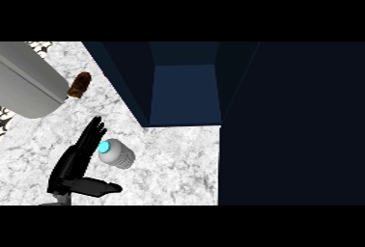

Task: Pick up the bottled water, place it into the cabinet and close the cabinet

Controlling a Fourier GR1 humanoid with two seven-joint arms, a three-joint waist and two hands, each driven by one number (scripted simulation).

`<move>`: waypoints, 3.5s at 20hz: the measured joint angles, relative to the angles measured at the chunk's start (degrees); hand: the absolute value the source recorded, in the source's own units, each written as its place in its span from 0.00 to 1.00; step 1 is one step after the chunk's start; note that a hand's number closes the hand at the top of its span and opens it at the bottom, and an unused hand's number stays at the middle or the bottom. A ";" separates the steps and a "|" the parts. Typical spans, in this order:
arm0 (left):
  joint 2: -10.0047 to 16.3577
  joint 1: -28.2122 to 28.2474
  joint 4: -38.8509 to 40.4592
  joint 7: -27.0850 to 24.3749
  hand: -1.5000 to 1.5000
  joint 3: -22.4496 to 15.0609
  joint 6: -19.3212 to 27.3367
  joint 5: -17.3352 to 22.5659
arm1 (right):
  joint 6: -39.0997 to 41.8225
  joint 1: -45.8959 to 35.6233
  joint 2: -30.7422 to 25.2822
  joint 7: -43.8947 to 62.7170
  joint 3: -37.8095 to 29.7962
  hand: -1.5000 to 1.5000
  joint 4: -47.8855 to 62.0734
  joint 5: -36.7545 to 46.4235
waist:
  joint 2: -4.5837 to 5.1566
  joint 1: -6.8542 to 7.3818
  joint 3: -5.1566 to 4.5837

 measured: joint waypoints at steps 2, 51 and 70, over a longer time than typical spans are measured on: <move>-0.07 -0.76 3.71 -2.47 0.00 0.30 -0.19 -0.71 | 0.25 0.34 -0.25 -0.34 0.00 0.00 0.02 -0.44 | 0.03 0.03 -0.02; -0.11 -15.93 38.18 -30.32 1.00 12.03 -6.93 7.63 | 3.12 9.51 -5.86 -7.81 -6.92 0.00 1.09 -9.46 | -0.16 1.16 0.05; -8.47 -16.00 9.21 -11.28 1.00 -8.06 16.71 11.04 | 3.87 10.11 -7.88 -8.29 -9.58 0.00 1.54 -12.42 | -0.24 0.77 0.06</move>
